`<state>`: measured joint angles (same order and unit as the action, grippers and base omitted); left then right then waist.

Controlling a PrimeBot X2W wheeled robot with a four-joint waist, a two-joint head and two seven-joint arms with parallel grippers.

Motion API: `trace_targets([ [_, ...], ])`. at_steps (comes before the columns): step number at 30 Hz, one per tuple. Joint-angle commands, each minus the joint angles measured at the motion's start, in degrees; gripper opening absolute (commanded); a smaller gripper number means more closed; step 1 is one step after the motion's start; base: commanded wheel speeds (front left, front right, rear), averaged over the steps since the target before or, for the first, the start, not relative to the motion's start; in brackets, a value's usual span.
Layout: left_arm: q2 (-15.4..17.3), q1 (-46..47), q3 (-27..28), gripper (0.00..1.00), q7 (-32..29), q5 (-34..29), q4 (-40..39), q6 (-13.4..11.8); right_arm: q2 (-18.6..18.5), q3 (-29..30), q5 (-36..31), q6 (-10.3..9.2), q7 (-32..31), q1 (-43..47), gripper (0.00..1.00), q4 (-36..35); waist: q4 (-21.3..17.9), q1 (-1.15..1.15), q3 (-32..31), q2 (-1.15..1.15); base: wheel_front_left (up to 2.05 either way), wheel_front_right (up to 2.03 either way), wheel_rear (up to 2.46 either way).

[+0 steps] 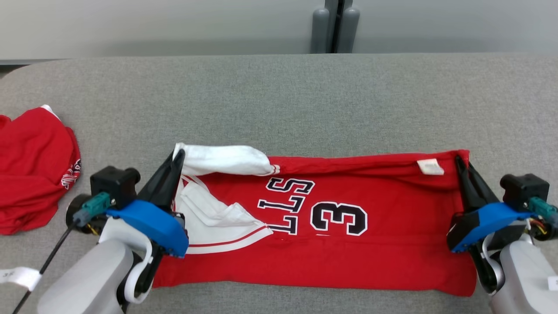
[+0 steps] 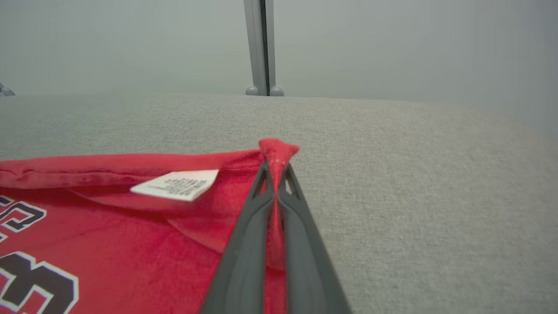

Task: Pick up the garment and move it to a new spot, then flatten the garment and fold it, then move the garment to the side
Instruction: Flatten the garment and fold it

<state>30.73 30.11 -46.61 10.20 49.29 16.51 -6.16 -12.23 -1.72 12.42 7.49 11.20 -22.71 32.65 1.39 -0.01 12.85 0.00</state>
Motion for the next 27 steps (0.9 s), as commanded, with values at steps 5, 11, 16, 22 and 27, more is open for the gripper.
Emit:
trace_targets([
  [5, 0.7, -4.5, 0.4, 0.00, 1.1, 1.1, -1.9, -1.9, 1.3, 0.6, -0.2, 0.02, 2.2, 4.6, 0.00, -1.6, 0.3, 0.01, -1.4, 0.00, 0.00, 0.00, 0.00],
  [11, 0.8, -7.6, 0.3, 0.09, 1.9, 1.3, -2.4, -3.4, 2.4, 1.6, 0.1, 0.02, 3.0, 8.2, 0.86, -3.2, 0.3, 0.01, -2.7, 0.00, 0.00, 0.00, 0.00],
  [16, 0.0, -9.2, 1.0, 1.00, 3.5, 0.7, -2.1, -4.6, 2.8, 2.4, 0.1, 0.02, 3.6, 10.6, 1.00, -6.2, 0.2, 0.01, -3.4, 0.00, 0.00, 0.00, 0.00],
  [22, -0.9, -10.3, 4.0, 1.00, 4.8, -1.9, -2.4, -6.6, 3.3, 3.7, 0.0, 0.02, 3.9, 12.7, 1.00, -11.8, 0.2, 0.01, -3.6, 0.00, 0.00, 0.00, 0.00],
  [27, -3.0, -11.8, 10.5, 1.00, 5.0, -8.2, -4.7, -7.6, 3.8, 5.3, 0.2, 0.02, 1.9, 12.6, 1.00, -11.6, 0.5, 0.01, -3.2, 0.00, 0.00, 0.00, 0.00],
])
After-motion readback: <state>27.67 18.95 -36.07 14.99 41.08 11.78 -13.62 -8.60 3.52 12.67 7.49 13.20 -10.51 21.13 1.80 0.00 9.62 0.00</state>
